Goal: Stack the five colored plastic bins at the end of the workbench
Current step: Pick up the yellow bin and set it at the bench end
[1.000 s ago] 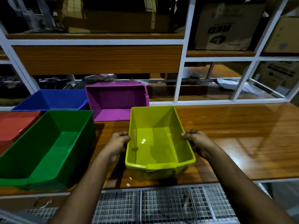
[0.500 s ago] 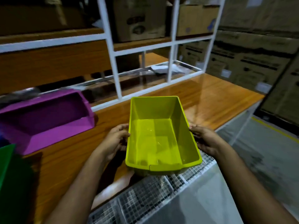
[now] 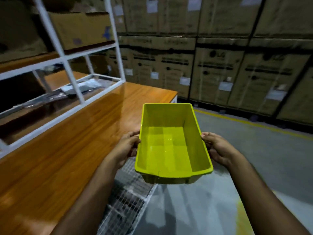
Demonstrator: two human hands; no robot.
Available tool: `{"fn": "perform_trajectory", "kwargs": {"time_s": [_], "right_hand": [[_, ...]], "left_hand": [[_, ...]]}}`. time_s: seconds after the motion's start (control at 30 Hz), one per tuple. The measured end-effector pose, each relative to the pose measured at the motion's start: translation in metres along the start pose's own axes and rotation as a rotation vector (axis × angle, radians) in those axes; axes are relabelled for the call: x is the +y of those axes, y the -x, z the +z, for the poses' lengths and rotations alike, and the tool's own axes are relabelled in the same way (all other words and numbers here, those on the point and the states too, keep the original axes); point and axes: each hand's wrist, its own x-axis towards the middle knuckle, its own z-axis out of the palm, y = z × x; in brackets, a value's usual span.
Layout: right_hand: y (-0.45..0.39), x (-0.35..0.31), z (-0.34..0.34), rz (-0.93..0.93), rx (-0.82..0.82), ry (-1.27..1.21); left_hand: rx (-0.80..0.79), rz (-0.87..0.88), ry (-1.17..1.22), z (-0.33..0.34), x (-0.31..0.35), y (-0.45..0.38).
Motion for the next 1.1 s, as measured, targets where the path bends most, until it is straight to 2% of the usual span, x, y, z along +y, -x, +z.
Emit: {"fn": "perform_trajectory", "kwargs": {"time_s": [0.33,0.57,0.7,0.9,1.1], "right_hand": [[-0.054,-0.056,-0.141,-0.043,0.231,-0.030],[-0.149,-0.104,-0.190,-0.100,0.263,-0.028],[-0.225,-0.143,-0.200,-0.107,0.239,-0.012],[-0.341,-0.203,-0.185,-0.132,0.126,0.016],[-0.453,-0.231,-0.137,-0.112,-0.066,0.038]], "left_hand": [[-0.130,0.021,-0.002,0.149,0.027,-0.138],[-0.182,0.042,0.040,0.200,0.051,-0.251],[-0.122,0.066,0.080,0.212,0.078,-0.321],[-0.032,0.079,0.162,0.192,0.116,-0.404],[0.222,0.112,0.136,0.161,0.138,-0.442]]}}
